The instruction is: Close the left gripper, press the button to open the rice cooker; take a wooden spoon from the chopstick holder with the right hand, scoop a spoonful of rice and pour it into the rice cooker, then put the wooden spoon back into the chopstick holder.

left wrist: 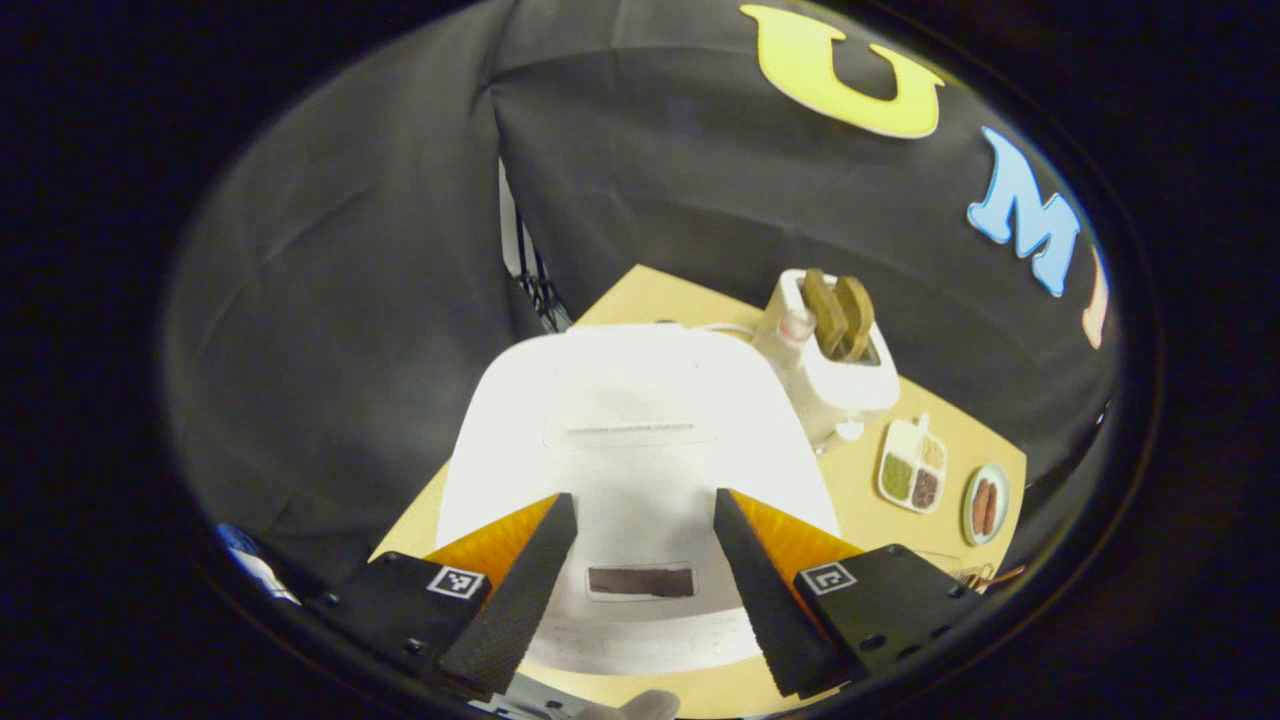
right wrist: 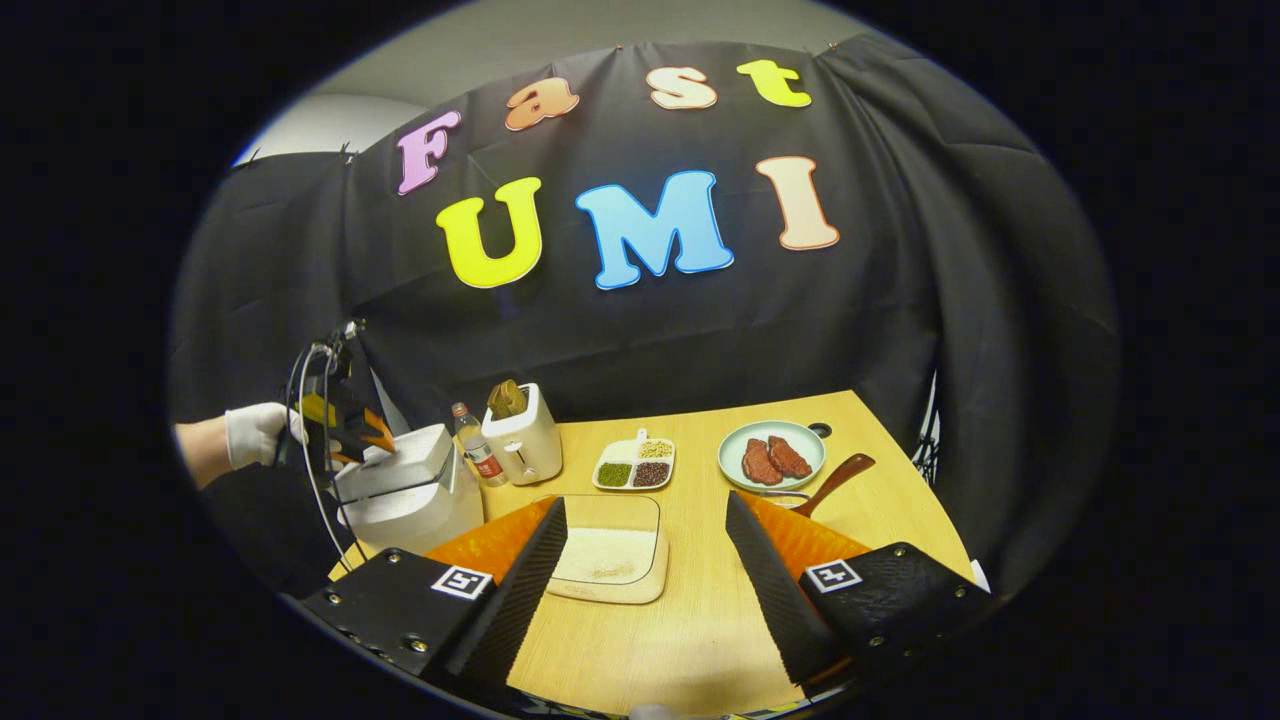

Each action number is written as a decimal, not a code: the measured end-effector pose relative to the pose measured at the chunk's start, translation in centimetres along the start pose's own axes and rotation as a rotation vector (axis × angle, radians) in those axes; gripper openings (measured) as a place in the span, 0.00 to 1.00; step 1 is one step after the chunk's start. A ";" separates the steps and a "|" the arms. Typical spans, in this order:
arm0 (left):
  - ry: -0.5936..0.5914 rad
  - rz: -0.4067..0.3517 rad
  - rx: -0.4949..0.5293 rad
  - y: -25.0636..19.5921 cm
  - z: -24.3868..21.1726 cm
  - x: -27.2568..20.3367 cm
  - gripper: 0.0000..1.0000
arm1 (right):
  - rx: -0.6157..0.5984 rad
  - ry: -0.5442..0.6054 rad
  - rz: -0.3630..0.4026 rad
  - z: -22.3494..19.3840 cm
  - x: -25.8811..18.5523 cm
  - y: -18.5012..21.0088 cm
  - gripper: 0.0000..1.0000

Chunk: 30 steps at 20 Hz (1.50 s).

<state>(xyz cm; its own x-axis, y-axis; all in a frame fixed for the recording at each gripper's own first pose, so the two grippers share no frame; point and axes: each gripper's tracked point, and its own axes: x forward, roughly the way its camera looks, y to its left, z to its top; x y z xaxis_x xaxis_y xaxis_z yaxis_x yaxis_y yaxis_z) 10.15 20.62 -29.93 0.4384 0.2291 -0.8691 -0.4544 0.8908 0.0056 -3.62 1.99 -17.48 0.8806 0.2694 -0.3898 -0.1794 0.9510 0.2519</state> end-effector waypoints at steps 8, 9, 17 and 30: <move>-0.046 -0.017 0.072 -1.3 -0.9 1.3 0.96 | 0.013 0.039 0.010 -1.3 -0.5 0.6 0.98; -0.056 -0.016 0.074 -1.4 -0.8 1.4 0.96 | 0.007 0.037 0.016 -1.3 -0.5 0.9 0.98; -0.088 -0.013 0.068 -1.6 -0.4 1.4 0.97 | -0.012 0.038 0.031 -1.4 -0.8 1.9 0.98; -0.628 -0.137 0.215 -6.4 4.7 -17.1 0.96 | -0.052 -0.127 0.002 5.0 -1.2 2.5 0.98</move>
<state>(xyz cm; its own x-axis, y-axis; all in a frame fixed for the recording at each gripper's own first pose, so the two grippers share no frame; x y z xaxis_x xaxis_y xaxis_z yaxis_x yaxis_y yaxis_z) 9.21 12.87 -12.76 0.8779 0.2353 -0.4171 -0.2267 0.9714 0.0707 -2.89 3.28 -11.98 0.9281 0.2529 -0.2734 -0.2007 0.9580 0.2050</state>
